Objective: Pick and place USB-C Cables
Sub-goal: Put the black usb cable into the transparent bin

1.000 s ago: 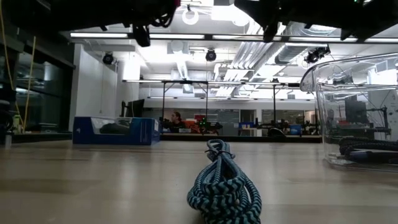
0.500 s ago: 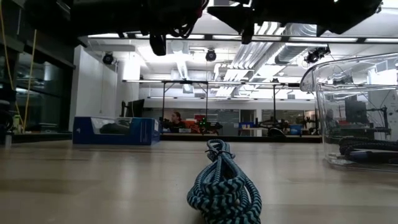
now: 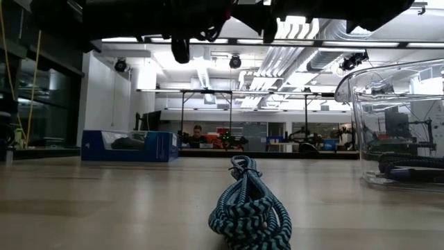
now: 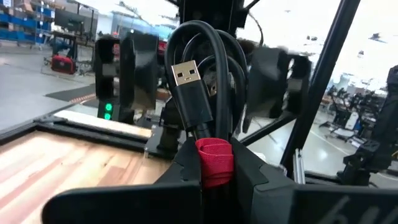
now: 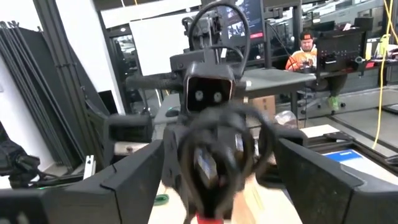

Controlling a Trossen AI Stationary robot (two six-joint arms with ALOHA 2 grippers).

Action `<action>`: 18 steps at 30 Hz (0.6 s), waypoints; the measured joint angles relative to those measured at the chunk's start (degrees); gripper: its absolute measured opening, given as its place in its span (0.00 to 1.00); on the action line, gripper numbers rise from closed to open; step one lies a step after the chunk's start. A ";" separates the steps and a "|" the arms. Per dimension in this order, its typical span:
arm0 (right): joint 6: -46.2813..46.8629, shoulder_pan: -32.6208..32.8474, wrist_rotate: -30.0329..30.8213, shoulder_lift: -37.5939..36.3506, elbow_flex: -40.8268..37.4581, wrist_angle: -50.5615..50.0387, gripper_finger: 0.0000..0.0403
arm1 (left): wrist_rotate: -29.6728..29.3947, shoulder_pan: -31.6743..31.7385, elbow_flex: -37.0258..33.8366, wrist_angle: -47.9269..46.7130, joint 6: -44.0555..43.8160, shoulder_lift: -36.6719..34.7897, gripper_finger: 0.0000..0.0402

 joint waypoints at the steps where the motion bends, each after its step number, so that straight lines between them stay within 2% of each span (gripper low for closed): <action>1: -0.04 0.15 0.06 0.17 0.20 0.11 0.74 | -0.28 -0.15 0.61 -0.02 0.05 0.72 0.03; 7: -0.41 0.70 0.26 0.31 1.10 -1.02 0.74 | -0.54 -0.54 4.60 0.25 0.17 4.98 0.03; 13: -0.98 0.72 0.34 0.29 1.09 -1.37 0.74 | -1.32 -0.66 4.96 2.93 0.11 6.00 0.03; 18: -1.00 0.70 0.33 0.29 1.06 -1.37 0.74 | -4.85 -2.08 4.68 4.20 1.71 5.93 0.03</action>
